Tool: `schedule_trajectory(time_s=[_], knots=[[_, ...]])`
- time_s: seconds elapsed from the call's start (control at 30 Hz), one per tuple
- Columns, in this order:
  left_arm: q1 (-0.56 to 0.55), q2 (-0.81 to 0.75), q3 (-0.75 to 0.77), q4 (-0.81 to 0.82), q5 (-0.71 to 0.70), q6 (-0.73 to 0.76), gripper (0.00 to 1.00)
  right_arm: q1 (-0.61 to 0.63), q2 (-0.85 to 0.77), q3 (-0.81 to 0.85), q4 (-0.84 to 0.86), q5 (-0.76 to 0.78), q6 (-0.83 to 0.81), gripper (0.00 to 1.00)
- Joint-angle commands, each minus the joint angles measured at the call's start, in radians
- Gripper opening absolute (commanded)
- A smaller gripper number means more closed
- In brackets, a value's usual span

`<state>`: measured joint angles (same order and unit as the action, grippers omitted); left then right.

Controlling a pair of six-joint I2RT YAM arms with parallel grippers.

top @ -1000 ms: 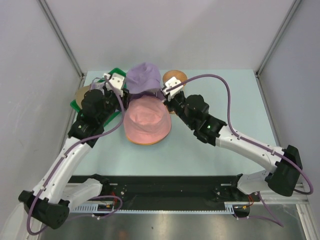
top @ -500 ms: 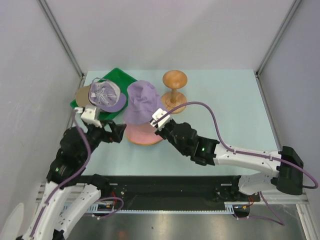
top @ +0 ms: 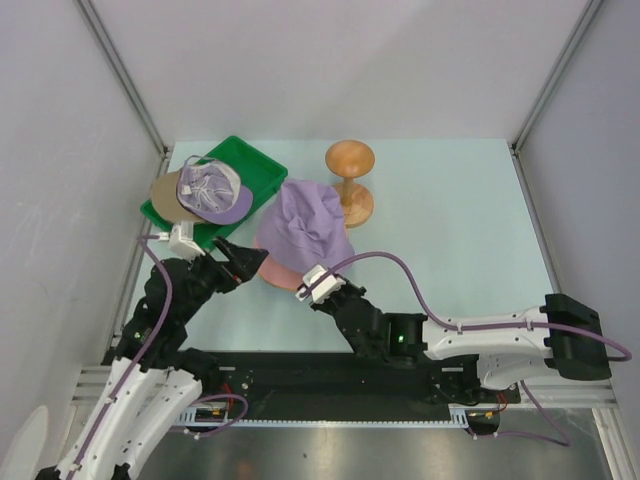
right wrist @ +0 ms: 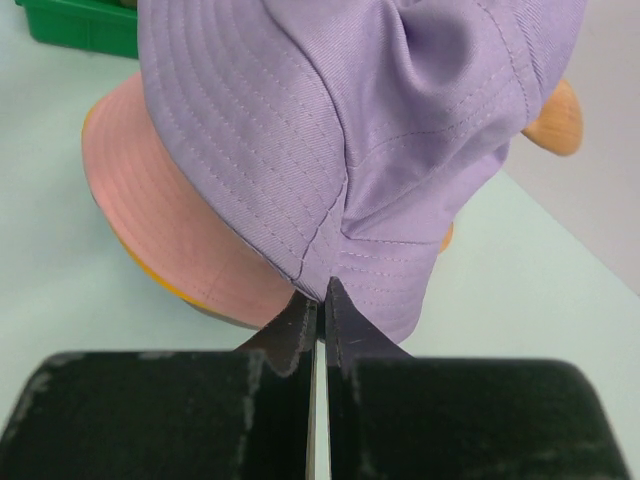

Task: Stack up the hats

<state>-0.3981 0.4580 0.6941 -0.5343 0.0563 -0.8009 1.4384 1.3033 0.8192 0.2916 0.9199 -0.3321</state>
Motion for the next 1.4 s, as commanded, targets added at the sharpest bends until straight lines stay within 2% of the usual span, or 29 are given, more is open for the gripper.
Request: schedule_trajectory(time_s=[0.0, 0.17, 0.3, 0.43, 0.53, 0.67, 0.9, 1.0, 1.03, 1.1, 1.17, 1.27, 1.37], knots=[[0.062, -0.039, -0.112, 0.258, 0.075, -0.202, 0.94, 0.027, 0.004, -0.009, 0.05, 0.109, 0.061, 0.0], [0.169, -0.081, -0.269, 0.477, 0.224, -0.33, 0.81, 0.037, 0.022, -0.002, 0.057, 0.125, 0.064, 0.0], [0.22, 0.02, -0.269, 0.558, 0.299, -0.302, 0.8, 0.04, 0.036, 0.0, 0.058, 0.126, 0.073, 0.0], [0.223, 0.086, -0.269, 0.637, 0.315, -0.301, 0.77, 0.042, 0.05, 0.009, 0.058, 0.131, 0.076, 0.0], [0.229, 0.105, -0.272, 0.672, 0.324, -0.304, 0.68, 0.042, 0.062, 0.018, 0.052, 0.134, 0.079, 0.0], [0.231, 0.102, -0.289, 0.671, 0.318, -0.307, 0.46, 0.042, 0.079, 0.031, 0.046, 0.134, 0.087, 0.0], [0.234, 0.114, -0.344, 0.76, 0.323, -0.34, 0.37, 0.043, 0.088, 0.041, 0.017, 0.119, 0.113, 0.0], [0.235, 0.122, -0.35, 0.76, 0.312, -0.33, 0.24, 0.042, 0.088, 0.043, 0.012, 0.119, 0.119, 0.01], [0.235, 0.123, -0.354, 0.758, 0.31, -0.325, 0.13, 0.043, 0.088, 0.043, 0.009, 0.116, 0.12, 0.03], [0.237, 0.128, -0.352, 0.74, 0.303, -0.308, 0.04, 0.042, 0.091, 0.049, -0.015, 0.119, 0.137, 0.35], [0.243, 0.134, -0.343, 0.683, 0.292, -0.284, 0.0, 0.043, 0.091, 0.063, -0.049, 0.129, 0.165, 0.75], [0.251, 0.136, -0.337, 0.622, 0.275, -0.218, 0.0, 0.051, 0.061, 0.078, -0.172, 0.131, 0.243, 0.88], [0.257, 0.136, -0.338, 0.565, 0.257, -0.17, 0.0, 0.057, -0.028, 0.083, -0.365, 0.097, 0.385, 0.92]])
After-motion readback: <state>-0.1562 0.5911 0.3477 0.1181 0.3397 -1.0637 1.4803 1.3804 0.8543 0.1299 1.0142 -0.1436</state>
